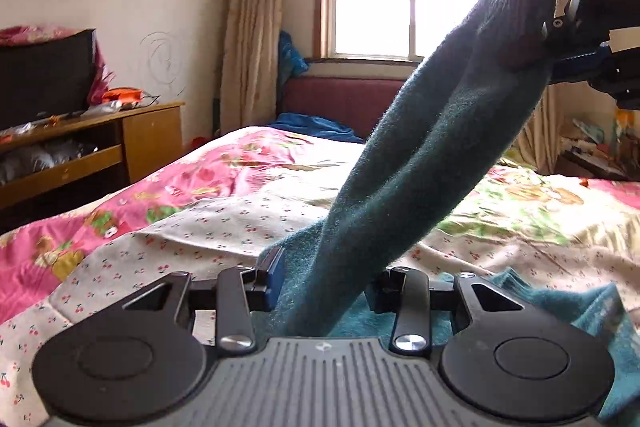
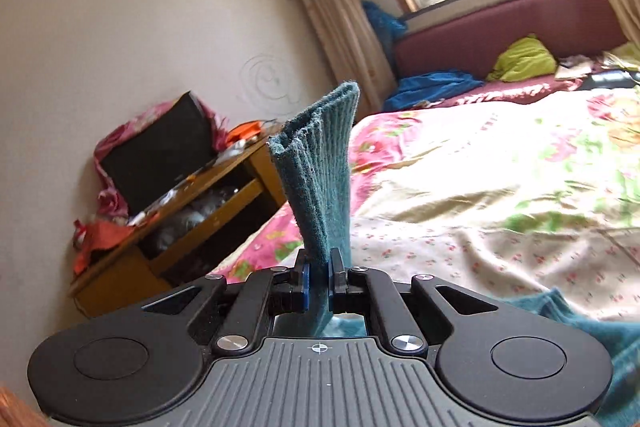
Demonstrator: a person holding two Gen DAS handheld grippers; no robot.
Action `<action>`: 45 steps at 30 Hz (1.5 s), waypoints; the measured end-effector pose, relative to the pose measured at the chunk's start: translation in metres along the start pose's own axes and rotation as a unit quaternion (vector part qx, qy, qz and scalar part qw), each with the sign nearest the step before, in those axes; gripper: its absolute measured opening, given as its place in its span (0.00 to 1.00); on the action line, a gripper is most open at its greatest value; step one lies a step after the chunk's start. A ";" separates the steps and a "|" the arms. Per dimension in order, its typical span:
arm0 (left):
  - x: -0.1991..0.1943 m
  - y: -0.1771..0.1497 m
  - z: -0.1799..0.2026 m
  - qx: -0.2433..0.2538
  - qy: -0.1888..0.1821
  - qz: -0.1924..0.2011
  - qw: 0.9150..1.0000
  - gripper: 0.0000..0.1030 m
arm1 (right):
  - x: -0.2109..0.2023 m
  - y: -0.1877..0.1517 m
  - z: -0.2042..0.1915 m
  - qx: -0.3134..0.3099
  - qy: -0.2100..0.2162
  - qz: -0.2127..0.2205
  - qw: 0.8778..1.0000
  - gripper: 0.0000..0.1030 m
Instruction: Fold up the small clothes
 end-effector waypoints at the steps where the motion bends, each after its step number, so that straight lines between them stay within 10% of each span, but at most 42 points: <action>1: 0.001 -0.006 0.014 0.021 -0.008 -0.002 1.000 0.49 | -0.010 -0.010 0.025 0.026 -0.016 0.003 1.000 0.07; 9: 0.014 -0.084 0.086 0.167 -0.047 -0.088 0.981 0.49 | -0.009 -0.143 0.174 0.189 -0.133 -0.062 0.971 0.07; 21: 0.013 -0.091 0.093 0.201 -0.052 -0.091 0.974 0.52 | -0.004 -0.143 0.211 0.310 -0.127 -0.033 0.942 0.15; 28: 0.005 -0.072 0.090 0.180 -0.047 -0.063 0.980 0.52 | -0.029 -0.097 0.189 0.247 -0.095 0.050 0.963 0.10; 33: 0.007 -0.102 0.096 0.239 -0.054 -0.102 0.964 0.52 | 0.001 -0.146 0.217 0.212 -0.188 -0.051 0.958 0.11; 38: -0.026 -0.092 0.081 0.251 -0.084 -0.101 0.959 0.54 | -0.025 -0.140 0.216 0.246 -0.169 -0.017 0.954 0.17; 45: -0.033 -0.048 0.034 0.141 -0.086 -0.100 0.981 0.54 | -0.065 -0.105 0.202 0.156 -0.251 0.056 0.954 0.17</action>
Point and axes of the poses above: each gripper's, at about its wrist camera, not at the fingertips, and x roughly the way its jaws point, z to its right, y to its top, the point moved 7 cm from there along x, roughly the way its jaws point, and after that the axes turned 3 degrees about -y, right-handed, at the moved point
